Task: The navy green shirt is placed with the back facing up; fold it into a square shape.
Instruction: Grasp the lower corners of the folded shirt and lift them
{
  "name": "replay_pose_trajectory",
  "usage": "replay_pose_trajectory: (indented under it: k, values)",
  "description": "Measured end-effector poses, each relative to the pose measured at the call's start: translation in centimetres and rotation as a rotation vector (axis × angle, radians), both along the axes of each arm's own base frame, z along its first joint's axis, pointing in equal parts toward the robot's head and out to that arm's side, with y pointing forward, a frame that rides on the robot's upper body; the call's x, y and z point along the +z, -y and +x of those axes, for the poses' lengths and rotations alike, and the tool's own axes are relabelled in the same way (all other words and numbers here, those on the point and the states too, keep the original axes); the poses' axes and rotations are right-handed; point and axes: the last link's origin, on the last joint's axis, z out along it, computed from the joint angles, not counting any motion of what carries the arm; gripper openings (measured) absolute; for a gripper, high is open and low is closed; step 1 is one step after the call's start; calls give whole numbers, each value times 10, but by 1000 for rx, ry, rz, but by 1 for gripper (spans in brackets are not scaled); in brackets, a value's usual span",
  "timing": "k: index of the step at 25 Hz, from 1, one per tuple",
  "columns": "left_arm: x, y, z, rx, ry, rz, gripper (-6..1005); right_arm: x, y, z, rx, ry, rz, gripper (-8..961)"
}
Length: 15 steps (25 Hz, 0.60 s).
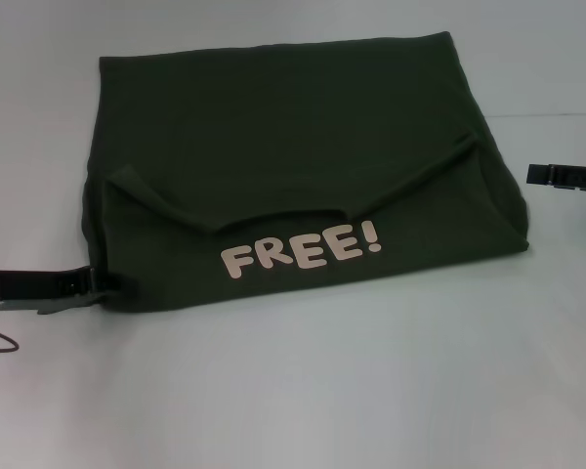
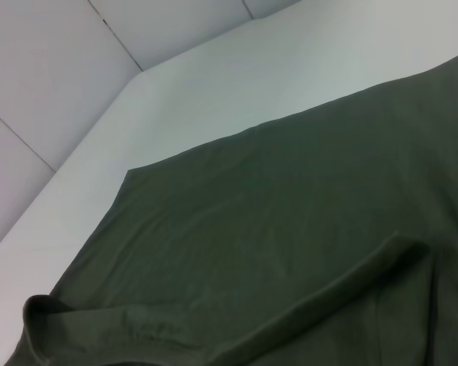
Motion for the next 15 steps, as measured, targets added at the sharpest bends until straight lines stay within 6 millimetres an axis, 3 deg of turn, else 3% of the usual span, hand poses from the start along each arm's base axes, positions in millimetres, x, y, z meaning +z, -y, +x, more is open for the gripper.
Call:
replay_pose_trajectory:
  k: [10,15]
  values:
    - [1,-2,1,5,-1,5,322,0,0,0,-2,0,-2,707]
    - [2,-3,2,3,-1,1,246,-2,0,-1,-17,-2,-22,706]
